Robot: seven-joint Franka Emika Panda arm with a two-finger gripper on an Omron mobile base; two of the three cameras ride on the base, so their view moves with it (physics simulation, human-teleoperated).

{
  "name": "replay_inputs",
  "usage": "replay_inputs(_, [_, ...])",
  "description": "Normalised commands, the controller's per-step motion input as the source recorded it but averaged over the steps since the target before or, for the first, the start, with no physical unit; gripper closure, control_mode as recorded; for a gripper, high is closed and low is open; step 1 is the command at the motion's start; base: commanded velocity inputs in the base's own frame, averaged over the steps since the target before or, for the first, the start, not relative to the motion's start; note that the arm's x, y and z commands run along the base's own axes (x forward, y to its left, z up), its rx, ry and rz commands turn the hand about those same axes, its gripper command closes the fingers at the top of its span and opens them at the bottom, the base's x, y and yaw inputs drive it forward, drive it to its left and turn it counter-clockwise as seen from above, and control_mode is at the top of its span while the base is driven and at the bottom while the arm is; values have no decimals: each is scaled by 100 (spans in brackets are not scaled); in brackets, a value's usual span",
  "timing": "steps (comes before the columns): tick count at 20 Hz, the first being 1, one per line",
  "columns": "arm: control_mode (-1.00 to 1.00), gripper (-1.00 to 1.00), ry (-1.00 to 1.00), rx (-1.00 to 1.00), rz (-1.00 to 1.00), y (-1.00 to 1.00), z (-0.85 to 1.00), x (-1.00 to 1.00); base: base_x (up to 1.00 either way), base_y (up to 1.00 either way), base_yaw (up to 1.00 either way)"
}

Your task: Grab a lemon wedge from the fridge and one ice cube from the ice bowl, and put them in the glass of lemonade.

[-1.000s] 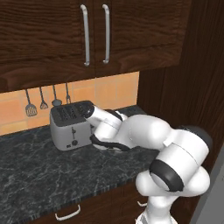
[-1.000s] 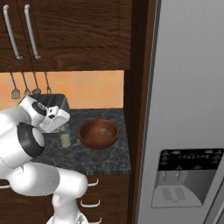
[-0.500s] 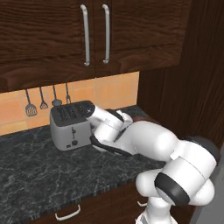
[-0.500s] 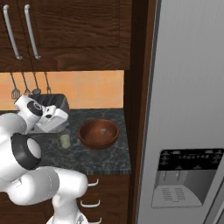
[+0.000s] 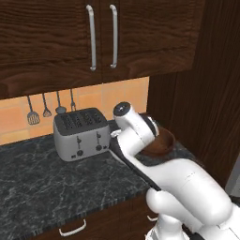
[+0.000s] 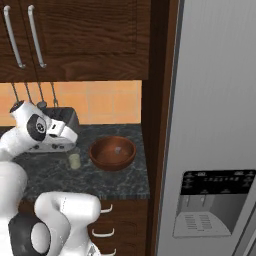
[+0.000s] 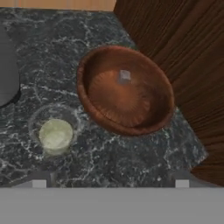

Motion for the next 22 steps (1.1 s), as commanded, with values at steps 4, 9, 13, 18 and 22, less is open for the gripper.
replay_inputs(4, [-100, -100, -37, 47, 20, -100, 48, -100, 0, 0, 0])
replay_inputs(9, [-100, -100, -20, 26, 20, -87, 42, -90, 0, 0, 0])
replay_inputs(13, [-100, -100, -2, -1, 13, 0, 12, -41, 0, 0, 0])
replay_inputs(18, [-100, -100, -3, -7, 9, 2, -2, -36, 0, 0, 0])
replay_inputs(22, [100, -100, 0, 0, 0, 0, 0, 0, -69, 0, 3])
